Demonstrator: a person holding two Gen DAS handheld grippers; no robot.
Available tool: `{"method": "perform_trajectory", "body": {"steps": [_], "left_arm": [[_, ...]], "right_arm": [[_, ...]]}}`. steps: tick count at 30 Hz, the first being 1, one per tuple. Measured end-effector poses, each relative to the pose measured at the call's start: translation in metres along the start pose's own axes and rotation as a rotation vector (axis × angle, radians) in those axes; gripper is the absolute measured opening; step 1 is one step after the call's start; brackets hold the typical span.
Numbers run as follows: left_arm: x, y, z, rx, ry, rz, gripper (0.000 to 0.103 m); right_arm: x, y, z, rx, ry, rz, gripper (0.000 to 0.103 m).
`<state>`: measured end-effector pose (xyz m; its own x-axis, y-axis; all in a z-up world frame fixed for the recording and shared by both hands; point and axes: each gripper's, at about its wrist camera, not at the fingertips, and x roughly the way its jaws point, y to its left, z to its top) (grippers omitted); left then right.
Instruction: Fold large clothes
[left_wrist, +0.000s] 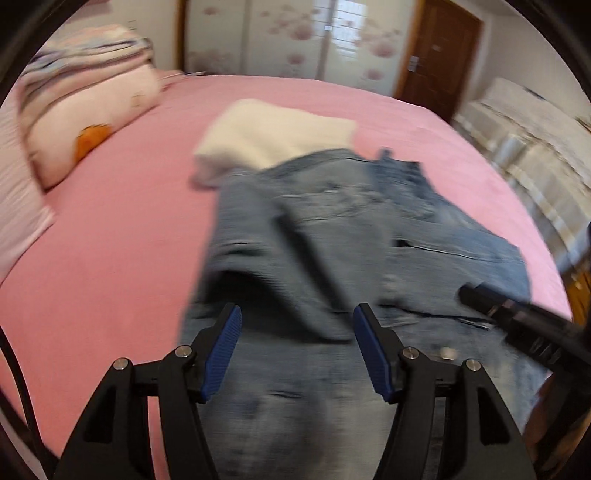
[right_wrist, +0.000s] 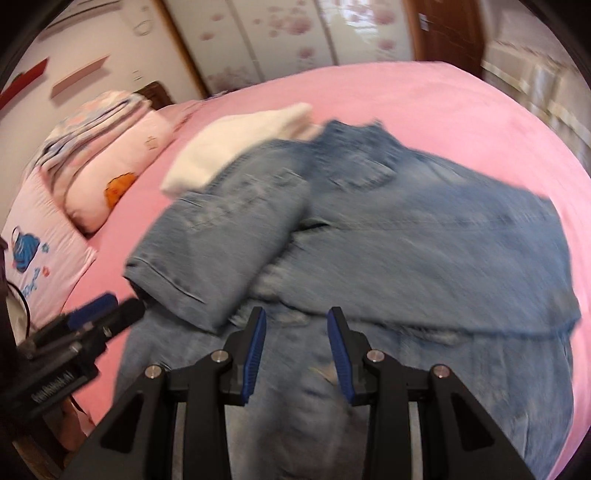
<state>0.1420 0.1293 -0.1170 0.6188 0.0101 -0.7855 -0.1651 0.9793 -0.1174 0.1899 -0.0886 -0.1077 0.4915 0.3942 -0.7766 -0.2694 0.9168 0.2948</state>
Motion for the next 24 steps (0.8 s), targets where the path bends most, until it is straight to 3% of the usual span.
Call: {"method": "perform_trajectory", "body": {"steps": [3, 5, 7, 12, 19, 21, 22, 24], "left_arm": [[0.008, 0.027, -0.003, -0.040, 0.016, 0.060, 0.062], [0.017, 0.041, -0.006, -0.075, 0.037, 0.084, 0.062], [0.025, 0.053, -0.010, -0.111, 0.058, 0.084, 0.062], [0.047, 0.066, -0.011, -0.133, 0.103, 0.085, 0.062], [0.069, 0.068, -0.005, -0.159, 0.126, 0.054, 0.062], [0.071, 0.068, -0.004, -0.161, 0.133, 0.049, 0.062], [0.072, 0.068, -0.004, -0.164, 0.135, 0.049, 0.062], [0.075, 0.067, -0.002, -0.173, 0.139, 0.038, 0.062]], "right_arm": [[0.011, 0.029, 0.021, -0.081, -0.001, 0.010, 0.037], [0.022, 0.051, 0.035, -0.143, -0.002, 0.000, 0.052], [0.034, 0.071, 0.045, -0.198, -0.003, -0.012, 0.058], [0.082, 0.111, 0.062, -0.278, 0.068, -0.038, 0.058], [0.158, 0.133, 0.062, -0.389, 0.165, -0.267, 0.058], [0.165, 0.130, 0.060, -0.412, 0.171, -0.318, 0.040], [0.162, 0.127, 0.063, -0.407, 0.172, -0.289, 0.008], [0.138, 0.121, 0.075, -0.379, 0.118, -0.253, 0.003]]}}
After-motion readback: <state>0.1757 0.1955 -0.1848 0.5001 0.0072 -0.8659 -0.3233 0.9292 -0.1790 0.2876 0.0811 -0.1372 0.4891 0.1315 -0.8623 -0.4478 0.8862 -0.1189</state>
